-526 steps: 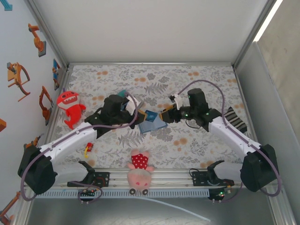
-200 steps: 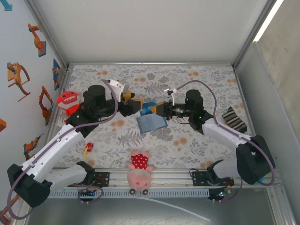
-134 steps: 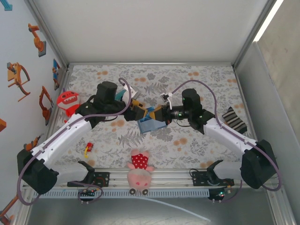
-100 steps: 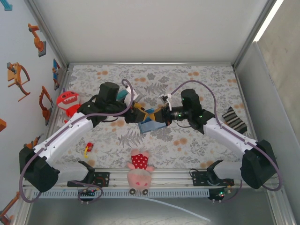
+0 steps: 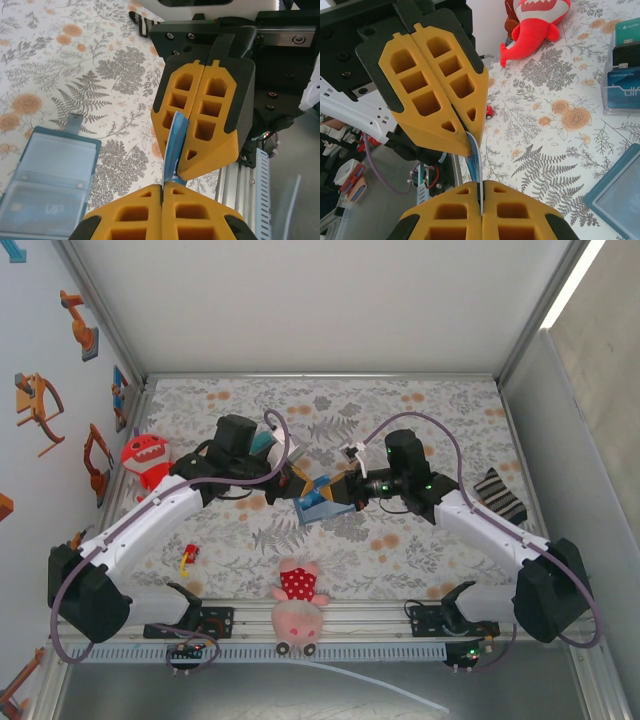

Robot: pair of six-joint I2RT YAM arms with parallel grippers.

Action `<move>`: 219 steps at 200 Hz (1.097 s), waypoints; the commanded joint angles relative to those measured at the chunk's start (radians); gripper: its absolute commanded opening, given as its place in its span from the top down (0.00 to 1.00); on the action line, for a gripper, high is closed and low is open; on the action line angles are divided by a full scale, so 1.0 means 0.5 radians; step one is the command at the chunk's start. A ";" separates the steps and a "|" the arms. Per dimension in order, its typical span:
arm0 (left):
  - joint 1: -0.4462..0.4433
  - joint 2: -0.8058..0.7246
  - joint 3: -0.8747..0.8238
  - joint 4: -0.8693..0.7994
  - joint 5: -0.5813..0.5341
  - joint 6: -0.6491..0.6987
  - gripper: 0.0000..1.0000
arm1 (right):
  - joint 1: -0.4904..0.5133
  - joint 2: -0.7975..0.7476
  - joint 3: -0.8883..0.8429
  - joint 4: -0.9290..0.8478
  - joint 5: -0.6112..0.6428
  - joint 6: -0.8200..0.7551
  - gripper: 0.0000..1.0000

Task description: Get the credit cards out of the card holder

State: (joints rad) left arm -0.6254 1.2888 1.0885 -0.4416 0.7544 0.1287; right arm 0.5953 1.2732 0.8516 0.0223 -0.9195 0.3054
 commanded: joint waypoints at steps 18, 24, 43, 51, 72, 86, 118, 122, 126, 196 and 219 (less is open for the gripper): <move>0.000 0.031 0.046 -0.004 0.038 0.032 1.00 | 0.021 -0.047 0.088 -0.008 0.050 -0.076 0.98; 0.002 0.027 0.044 -0.004 0.029 0.035 1.00 | 0.021 -0.051 0.091 -0.024 0.073 -0.083 0.93; 0.020 0.001 0.022 0.023 -0.111 0.021 1.00 | 0.021 -0.067 0.111 -0.118 0.203 -0.122 0.64; 0.038 -0.014 0.006 0.049 -0.191 0.005 1.00 | 0.021 -0.076 0.117 -0.163 0.255 -0.138 0.56; 0.086 -0.048 -0.018 0.103 -0.389 0.008 1.00 | 0.021 -0.079 0.140 -0.267 0.407 -0.154 0.46; 0.112 -0.054 -0.036 0.153 -0.569 0.055 1.00 | 0.021 -0.069 0.155 -0.314 0.499 -0.149 0.43; 0.176 0.022 -0.054 0.259 -0.885 0.294 1.00 | 0.021 -0.038 0.186 -0.407 0.752 -0.115 0.40; 0.189 0.035 -0.057 0.273 -0.907 0.328 1.00 | 0.024 -0.029 0.192 -0.425 0.787 -0.113 0.40; 0.204 0.054 -0.056 0.291 -0.926 0.358 1.00 | 0.024 -0.024 0.200 -0.444 0.825 -0.113 0.40; 0.468 0.490 0.032 0.453 -0.947 0.725 1.00 | 0.085 0.072 0.257 -0.630 1.192 -0.101 0.40; 0.482 0.623 0.092 0.419 -0.974 0.792 1.00 | 0.089 0.084 0.263 -0.641 1.225 -0.094 0.40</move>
State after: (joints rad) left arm -0.3904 1.5570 1.0840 -0.2325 0.2798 0.4404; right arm 0.6319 1.3075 0.9451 -0.2710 -0.3607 0.2481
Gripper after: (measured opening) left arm 0.055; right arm 0.596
